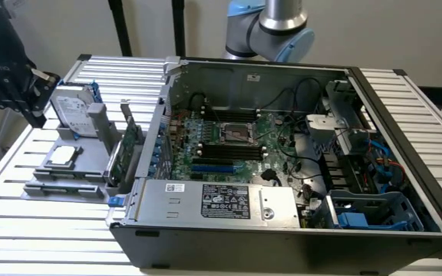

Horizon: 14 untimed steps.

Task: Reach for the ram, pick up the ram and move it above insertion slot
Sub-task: 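Reach for the ram, then pick up the ram and move it above insertion slot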

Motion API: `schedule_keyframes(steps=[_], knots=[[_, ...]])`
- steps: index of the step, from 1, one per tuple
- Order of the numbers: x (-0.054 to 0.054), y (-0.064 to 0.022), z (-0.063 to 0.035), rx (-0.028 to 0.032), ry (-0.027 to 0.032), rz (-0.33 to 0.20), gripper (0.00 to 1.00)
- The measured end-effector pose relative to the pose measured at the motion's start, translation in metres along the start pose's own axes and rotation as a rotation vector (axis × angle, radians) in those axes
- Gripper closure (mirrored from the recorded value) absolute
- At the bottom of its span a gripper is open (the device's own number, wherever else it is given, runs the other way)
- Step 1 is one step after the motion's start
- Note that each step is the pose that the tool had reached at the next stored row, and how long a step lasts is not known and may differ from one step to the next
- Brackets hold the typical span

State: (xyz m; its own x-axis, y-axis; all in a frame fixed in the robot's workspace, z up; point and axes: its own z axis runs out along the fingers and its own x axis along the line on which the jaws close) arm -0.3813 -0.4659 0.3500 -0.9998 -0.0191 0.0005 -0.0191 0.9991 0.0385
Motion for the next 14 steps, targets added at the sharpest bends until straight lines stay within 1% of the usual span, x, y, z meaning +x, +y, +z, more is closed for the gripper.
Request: schedule_keyframes(steps=[10, 12, 14], knots=[[-0.0003, -0.0014, 0.0003, 0.0001, 0.0001, -0.002, 0.89], [-0.0002, -0.0014, 0.0003, 0.0, 0.0007, -0.018, 0.89], [-0.0002, -0.0014, 0.0003, 0.0001, 0.002, -0.05, 0.89]])
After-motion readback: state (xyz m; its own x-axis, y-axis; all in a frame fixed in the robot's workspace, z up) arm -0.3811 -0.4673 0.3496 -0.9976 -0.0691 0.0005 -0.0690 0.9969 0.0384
